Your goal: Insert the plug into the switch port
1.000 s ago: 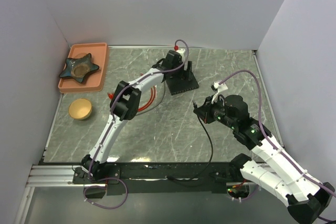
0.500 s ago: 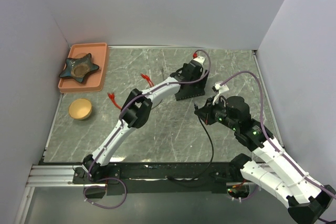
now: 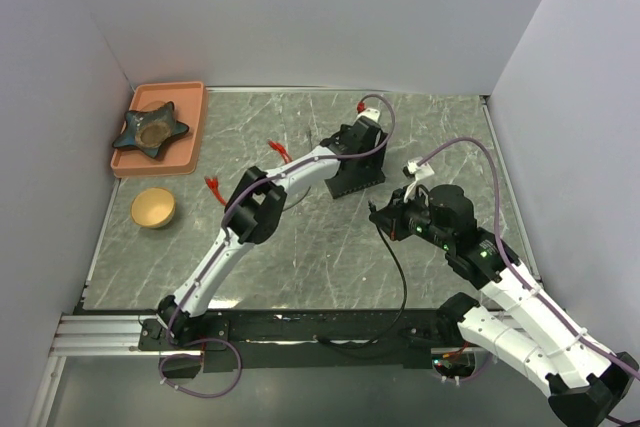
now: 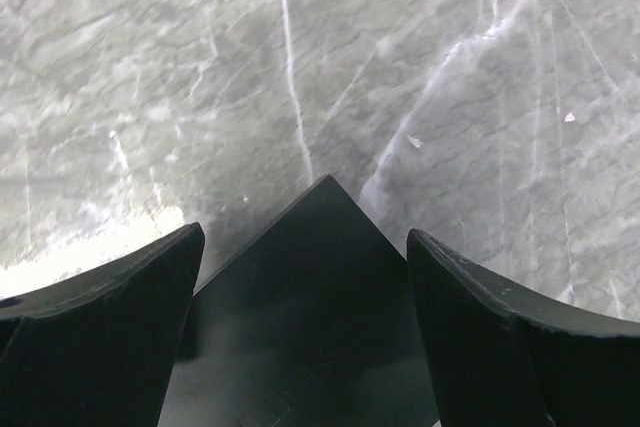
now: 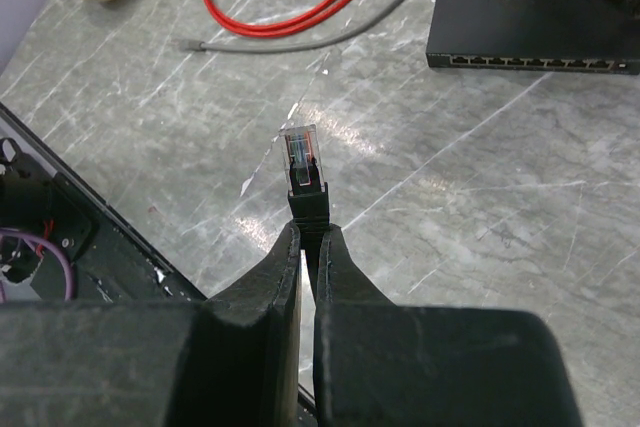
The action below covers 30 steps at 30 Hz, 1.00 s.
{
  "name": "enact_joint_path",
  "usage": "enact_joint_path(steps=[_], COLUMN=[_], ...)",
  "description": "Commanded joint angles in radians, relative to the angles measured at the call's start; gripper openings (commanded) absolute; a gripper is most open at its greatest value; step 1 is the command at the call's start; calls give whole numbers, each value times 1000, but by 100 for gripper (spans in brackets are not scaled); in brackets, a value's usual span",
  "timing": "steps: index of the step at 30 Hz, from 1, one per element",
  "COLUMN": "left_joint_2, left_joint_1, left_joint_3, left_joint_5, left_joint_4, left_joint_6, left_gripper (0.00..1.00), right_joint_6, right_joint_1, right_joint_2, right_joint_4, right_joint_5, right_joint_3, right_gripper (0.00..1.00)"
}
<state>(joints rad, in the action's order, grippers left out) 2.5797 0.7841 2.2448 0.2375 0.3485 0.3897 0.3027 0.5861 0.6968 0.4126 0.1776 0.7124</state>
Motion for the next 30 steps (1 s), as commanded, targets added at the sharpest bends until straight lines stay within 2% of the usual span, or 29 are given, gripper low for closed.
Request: enact_joint_path(steps=[1,5,11,20,27,30], left_joint_2=[-6,-116,-228,-358,-513,-581], left_joint_1=[-17,-34,-77,-89,-88,-86], left_joint_3=[-135,-363,-598,-822,-1051,-1140], left_joint_5=[69,78,103,151,149,145], left_joint_4=[202,159,124,141,43,11], left_joint_6=[46,126,209,311,347,350], left_gripper=[87,87,88,88,88,88], right_joint_6=[16,15,15,-5,-30,-45], right_joint_1=[-5,-5,-5,-5,14,59], right_joint_2=[-23,-16,13,141,297,352], right_joint_4=[-26,-23,-41,-67,-72,-86], right_joint_5=[13,2,6,29,79,54], right_joint_3=[-1,-8,-19,-25,15,24], right_gripper=[0,0,0,0,0,0])
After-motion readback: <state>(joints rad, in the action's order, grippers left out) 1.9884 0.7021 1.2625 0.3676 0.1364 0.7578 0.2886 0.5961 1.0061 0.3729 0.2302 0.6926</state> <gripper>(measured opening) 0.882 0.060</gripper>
